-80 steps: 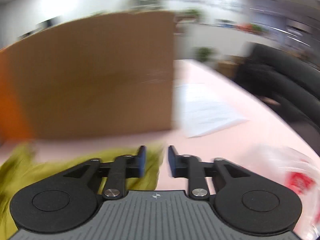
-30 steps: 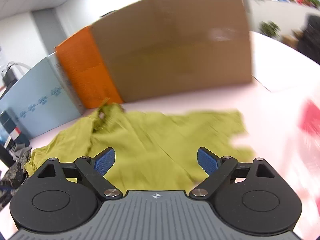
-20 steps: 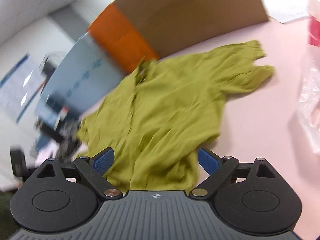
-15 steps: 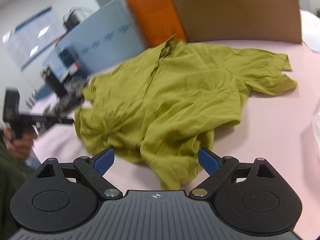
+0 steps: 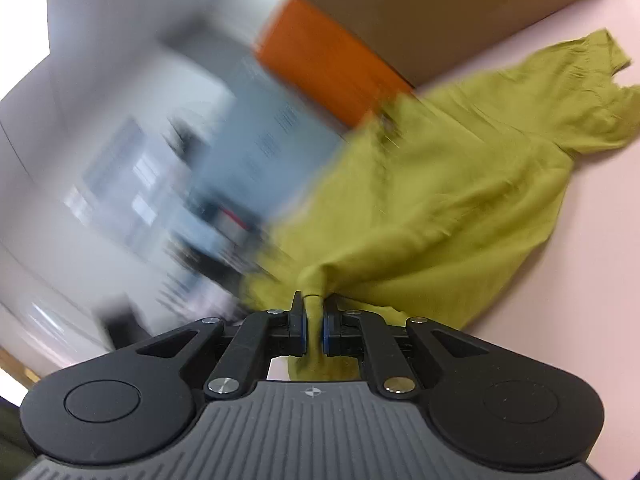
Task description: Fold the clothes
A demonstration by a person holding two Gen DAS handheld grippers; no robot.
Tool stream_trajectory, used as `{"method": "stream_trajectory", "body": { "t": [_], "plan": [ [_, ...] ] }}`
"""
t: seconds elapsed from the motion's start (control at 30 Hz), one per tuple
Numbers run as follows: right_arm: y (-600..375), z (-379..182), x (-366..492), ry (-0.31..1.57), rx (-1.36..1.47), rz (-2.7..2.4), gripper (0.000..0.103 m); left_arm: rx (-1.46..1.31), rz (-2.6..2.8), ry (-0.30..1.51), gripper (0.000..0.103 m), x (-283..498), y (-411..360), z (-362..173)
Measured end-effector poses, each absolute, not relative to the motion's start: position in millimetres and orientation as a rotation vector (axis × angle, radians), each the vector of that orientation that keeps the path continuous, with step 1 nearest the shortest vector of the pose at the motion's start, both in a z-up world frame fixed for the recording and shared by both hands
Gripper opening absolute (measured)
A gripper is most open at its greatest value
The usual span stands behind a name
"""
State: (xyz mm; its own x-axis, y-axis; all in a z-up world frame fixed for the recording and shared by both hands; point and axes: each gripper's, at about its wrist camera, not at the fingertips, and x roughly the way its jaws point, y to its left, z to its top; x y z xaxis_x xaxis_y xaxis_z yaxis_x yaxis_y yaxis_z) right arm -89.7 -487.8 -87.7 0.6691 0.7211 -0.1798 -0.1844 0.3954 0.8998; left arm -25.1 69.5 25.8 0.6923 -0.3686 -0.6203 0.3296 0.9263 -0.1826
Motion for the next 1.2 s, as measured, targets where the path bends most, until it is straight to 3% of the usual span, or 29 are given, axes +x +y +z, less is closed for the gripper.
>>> {"method": "stream_trajectory", "body": {
  "t": [0.1, 0.23, 0.27, 0.3, 0.43, 0.57, 0.63, 0.67, 0.8, 1.1, 1.2],
  "plan": [
    [-513, -75, -101, 0.583, 1.11, 0.59, 0.007, -0.194, -0.335, 0.628, 0.003, -37, 105, 70],
    [-540, -73, -122, 0.645, 1.145, 0.504, 0.007, -0.179, -0.309, 0.678, 0.008, -67, 134, 85],
    [-545, -77, -128, 0.717, 1.084, 0.429, 0.015, -0.149, -0.291, 0.72, 0.009, -75, 137, 79],
    [-549, -82, -134, 0.82, 0.99, 0.329, 0.03, -0.118, -0.265, 0.776, 0.012, -81, 141, 68],
    [-561, -103, -160, 0.987, 0.825, 0.123, 0.037, -0.041, -0.132, 1.079, 0.013, -111, 165, 4],
    [-553, -102, -166, 0.958, 0.779, 0.165, 0.067, -0.038, -0.097, 1.141, 0.019, -128, 165, -20],
    [-534, -102, -161, 0.959, 0.721, 0.251, 0.068, -0.053, -0.135, 1.094, 0.052, -128, 155, -21],
    [-521, -103, -159, 0.973, 0.679, 0.301, 0.068, -0.06, -0.153, 1.07, 0.058, -127, 150, -22],
    [-472, -119, -151, 1.024, 0.479, 0.375, 0.07, -0.05, -0.158, 1.008, 0.06, -117, 131, -26],
    [-461, -147, -161, 0.89, 0.528, 0.359, 0.083, -0.054, -0.027, 0.999, 0.067, -87, 132, -56],
    [-458, -141, -155, 0.869, 0.583, 0.413, 0.081, -0.056, -0.017, 1.007, 0.065, -82, 131, -64]
  ]
}}
